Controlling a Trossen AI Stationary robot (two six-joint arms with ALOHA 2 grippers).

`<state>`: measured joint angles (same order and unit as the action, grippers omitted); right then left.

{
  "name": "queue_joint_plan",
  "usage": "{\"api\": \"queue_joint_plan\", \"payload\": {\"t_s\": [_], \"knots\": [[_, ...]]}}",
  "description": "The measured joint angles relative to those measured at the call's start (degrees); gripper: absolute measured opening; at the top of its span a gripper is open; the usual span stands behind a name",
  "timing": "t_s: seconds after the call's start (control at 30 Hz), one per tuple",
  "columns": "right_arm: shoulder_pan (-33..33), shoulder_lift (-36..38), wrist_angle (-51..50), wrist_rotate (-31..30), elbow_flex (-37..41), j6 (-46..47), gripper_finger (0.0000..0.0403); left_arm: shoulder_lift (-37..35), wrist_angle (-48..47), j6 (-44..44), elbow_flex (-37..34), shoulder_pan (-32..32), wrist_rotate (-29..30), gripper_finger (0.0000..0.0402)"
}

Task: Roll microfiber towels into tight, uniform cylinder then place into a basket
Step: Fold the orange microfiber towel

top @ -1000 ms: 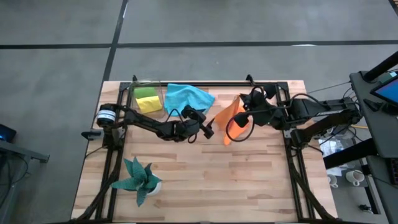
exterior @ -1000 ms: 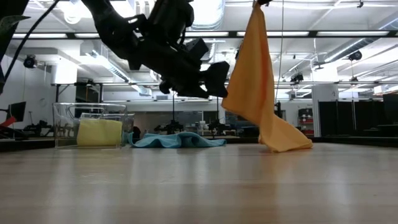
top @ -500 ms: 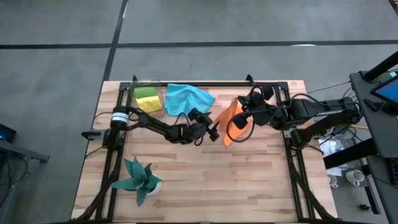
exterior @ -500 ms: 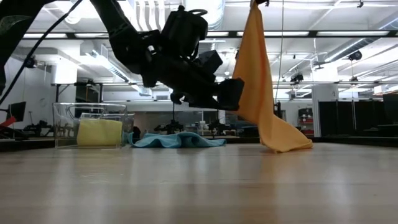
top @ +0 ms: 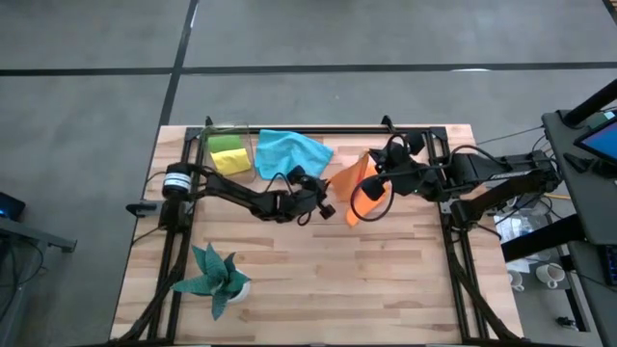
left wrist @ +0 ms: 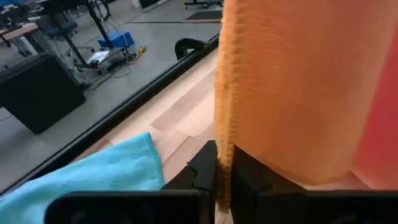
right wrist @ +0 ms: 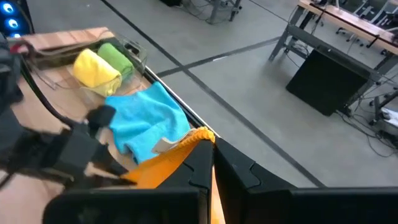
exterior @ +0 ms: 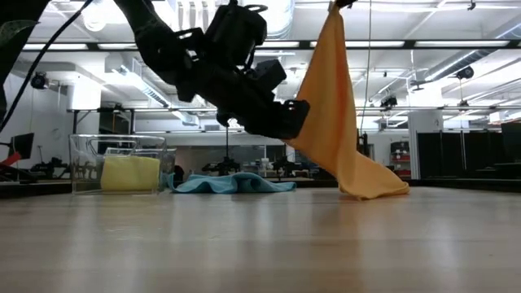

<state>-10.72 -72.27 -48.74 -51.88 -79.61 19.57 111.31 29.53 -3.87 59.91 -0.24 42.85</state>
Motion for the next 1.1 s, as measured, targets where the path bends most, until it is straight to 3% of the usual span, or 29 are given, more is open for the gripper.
{"api": "queue_joint_plan", "payload": {"t_s": [0.17,0.33,0.6,0.87,0.97,1.1], "knots": [[0.00,0.15,-4.89,0.04,-0.19,-0.09,0.0009,-7.98,-6.68,1.75,-1.95,-0.01,1.38,0.0001],[0.15,1.03,-13.10,1.57,-0.31,-1.59,0.0009,-17.68,-12.46,9.51,-2.28,0.17,1.65,0.0000],[4.45,3.31,-24.27,1.17,-0.31,0.61,0.0009,-27.33,-29.19,18.45,8.56,4.11,1.59,0.0000],[16.76,7.90,-24.17,-3.65,-1.78,-5.91,0.0009,-24.84,-36.94,25.39,26.27,11.53,-4.36,0.0000],[21.35,9.57,-22.11,-3.91,-4.20,-11.06,0.0009,-21.04,-38.11,28.52,34.18,14.59,-7.50,0.0000],[23.51,11.16,-16.30,-5.64,-7.93,-20.05,0.0009,-15.08,-46.63,29.70,46.77,18.30,-11.17,0.0000]]}}
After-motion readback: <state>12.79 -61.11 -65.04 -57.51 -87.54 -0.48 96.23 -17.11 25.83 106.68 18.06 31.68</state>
